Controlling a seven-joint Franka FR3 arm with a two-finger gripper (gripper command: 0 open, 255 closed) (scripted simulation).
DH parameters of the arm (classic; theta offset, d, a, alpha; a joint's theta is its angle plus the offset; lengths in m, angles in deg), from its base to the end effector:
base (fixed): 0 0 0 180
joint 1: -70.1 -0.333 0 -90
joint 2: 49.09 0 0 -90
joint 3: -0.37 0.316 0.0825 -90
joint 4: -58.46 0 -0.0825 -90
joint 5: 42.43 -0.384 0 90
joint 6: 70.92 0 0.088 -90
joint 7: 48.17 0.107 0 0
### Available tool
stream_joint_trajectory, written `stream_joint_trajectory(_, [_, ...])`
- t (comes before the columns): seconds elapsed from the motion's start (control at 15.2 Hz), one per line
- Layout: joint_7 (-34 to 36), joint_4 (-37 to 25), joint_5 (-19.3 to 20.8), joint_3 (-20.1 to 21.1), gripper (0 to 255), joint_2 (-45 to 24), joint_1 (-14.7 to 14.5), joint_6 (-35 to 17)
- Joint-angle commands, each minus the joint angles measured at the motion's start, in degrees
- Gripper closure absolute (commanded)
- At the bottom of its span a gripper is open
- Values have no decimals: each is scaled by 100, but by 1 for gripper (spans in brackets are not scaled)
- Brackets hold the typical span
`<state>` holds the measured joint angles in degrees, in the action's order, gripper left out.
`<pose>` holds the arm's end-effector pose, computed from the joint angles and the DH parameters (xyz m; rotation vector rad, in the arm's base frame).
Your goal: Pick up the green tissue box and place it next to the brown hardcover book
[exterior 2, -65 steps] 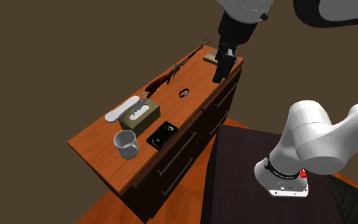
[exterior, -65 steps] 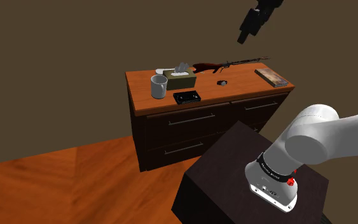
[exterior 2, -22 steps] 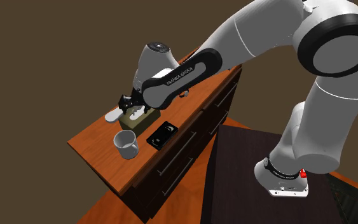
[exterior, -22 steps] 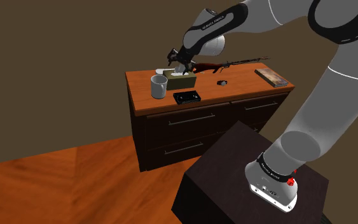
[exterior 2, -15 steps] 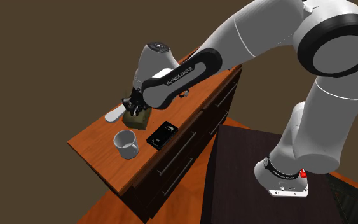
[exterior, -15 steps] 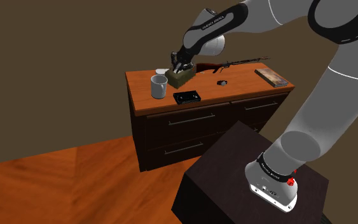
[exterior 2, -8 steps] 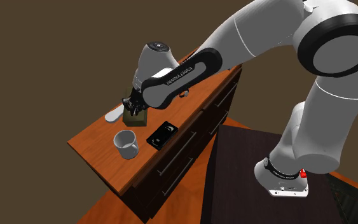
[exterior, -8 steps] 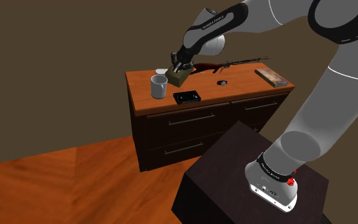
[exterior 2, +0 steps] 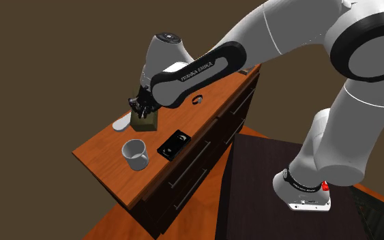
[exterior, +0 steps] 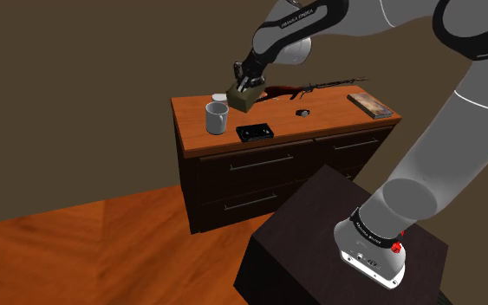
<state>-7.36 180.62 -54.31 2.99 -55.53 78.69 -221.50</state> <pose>0.5865 -0.0668 0.3960 -2.5215 1.3431 -0.4666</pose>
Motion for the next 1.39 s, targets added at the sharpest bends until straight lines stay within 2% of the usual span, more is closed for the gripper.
stream_joint_trajectory(0.0, [40,-50,36,-9,255,96,0,146])
stream_joint_trajectory(1.32, [350,-946,292,-55,255,663,20,1598])
